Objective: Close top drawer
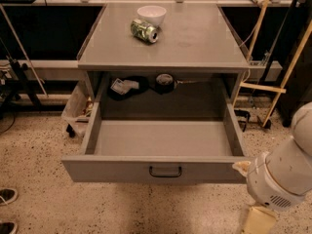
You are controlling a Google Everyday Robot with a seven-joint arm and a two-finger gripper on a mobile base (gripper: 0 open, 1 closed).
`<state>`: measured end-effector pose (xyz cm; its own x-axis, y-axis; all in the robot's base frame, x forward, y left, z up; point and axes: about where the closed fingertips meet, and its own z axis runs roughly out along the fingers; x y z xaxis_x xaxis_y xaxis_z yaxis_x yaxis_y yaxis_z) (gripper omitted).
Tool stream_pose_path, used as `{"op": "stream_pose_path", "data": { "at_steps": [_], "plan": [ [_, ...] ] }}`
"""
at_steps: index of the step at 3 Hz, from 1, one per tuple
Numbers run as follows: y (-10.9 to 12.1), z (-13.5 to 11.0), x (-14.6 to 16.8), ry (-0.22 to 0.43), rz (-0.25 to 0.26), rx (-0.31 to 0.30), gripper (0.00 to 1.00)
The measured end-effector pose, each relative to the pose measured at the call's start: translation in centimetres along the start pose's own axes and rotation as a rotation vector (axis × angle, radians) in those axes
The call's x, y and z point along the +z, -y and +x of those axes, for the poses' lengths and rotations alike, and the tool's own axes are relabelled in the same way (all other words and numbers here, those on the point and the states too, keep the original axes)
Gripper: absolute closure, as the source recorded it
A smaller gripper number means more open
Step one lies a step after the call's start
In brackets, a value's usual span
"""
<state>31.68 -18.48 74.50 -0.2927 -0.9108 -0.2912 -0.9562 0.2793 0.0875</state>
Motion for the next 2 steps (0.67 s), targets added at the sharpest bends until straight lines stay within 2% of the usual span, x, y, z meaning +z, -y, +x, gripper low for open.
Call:
{"op": "stream_pose_path", "data": {
  "at_steps": [1,2],
  "plan": [
    [0.6,-0.2,4.8,-0.002,-0.087,-0.009,0.00],
    [1.7,-1.4,11.7,-0.018,-0.171,-0.060,0.00]
  ]
}}
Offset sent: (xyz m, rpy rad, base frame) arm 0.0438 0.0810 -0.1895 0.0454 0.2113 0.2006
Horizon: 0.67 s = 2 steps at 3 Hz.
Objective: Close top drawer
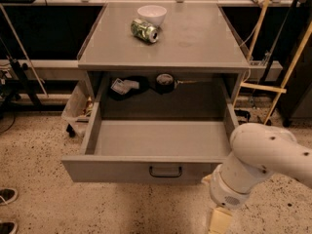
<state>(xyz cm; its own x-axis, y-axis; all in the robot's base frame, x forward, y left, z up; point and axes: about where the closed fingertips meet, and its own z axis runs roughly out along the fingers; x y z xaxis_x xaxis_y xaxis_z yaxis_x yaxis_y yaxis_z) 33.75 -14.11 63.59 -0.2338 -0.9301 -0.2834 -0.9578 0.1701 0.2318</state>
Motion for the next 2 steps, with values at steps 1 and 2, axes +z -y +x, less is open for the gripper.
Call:
{"op": "stream_pose_path", "data": {
  "at_steps": [1,2],
  "plan": [
    [3.2,-2.4,2.6,0.003,0.023,-0.041,0.00],
    [5.6,-5.6,-0.6,0.077,0.172,-0.061,0.00]
  ]
}}
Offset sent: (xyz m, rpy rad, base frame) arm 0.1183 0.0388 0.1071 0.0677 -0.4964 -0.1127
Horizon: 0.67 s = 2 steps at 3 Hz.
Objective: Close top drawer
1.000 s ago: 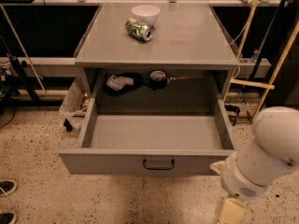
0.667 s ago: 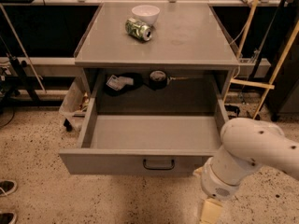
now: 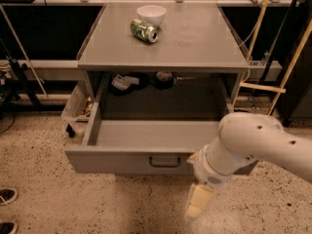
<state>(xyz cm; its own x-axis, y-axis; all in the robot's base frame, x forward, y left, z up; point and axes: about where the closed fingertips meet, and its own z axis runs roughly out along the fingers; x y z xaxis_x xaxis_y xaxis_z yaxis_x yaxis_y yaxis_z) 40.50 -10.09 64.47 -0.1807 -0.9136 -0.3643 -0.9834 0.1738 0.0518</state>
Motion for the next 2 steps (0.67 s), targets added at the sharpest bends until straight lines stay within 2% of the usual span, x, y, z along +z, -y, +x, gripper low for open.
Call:
{"op": "stream_pose_path", "data": {
  "at_steps": [1,2],
  "plan": [
    [3.1,-4.4,-5.4,0.054,0.156,-0.018,0.00],
    [6.3,-9.0,-6.9,0.075,0.186,-0.053,0.00]
  ]
}}
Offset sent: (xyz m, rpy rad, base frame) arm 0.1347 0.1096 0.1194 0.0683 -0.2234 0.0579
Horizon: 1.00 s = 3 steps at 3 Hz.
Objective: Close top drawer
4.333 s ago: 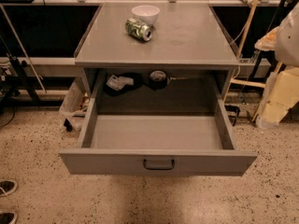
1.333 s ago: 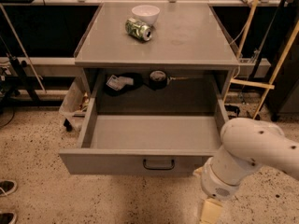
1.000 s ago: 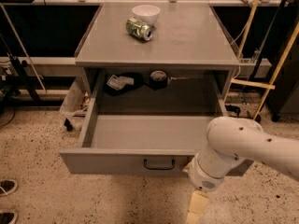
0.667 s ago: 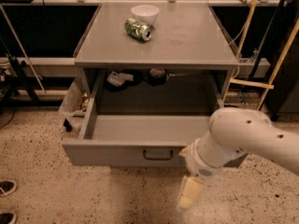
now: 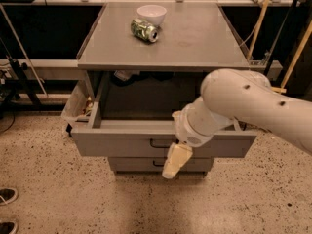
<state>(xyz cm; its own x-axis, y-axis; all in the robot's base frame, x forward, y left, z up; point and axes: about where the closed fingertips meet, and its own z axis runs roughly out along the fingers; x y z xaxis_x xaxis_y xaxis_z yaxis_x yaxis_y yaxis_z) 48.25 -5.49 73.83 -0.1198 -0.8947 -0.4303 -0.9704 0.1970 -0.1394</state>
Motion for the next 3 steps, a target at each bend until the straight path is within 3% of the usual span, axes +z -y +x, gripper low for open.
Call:
{"op": "stream_pose_path", "data": {
  "at_steps": [1,2,3],
  "plan": [
    [0.3,-1.3,-0.1,0.010,0.004,-0.019,0.00],
    [-2.0,2.6,0.4,-0.008,-0.031,0.089,0.00],
    [-6.4,7.8,-0.8,-0.059,-0.045,0.234,0.00]
  ]
}}
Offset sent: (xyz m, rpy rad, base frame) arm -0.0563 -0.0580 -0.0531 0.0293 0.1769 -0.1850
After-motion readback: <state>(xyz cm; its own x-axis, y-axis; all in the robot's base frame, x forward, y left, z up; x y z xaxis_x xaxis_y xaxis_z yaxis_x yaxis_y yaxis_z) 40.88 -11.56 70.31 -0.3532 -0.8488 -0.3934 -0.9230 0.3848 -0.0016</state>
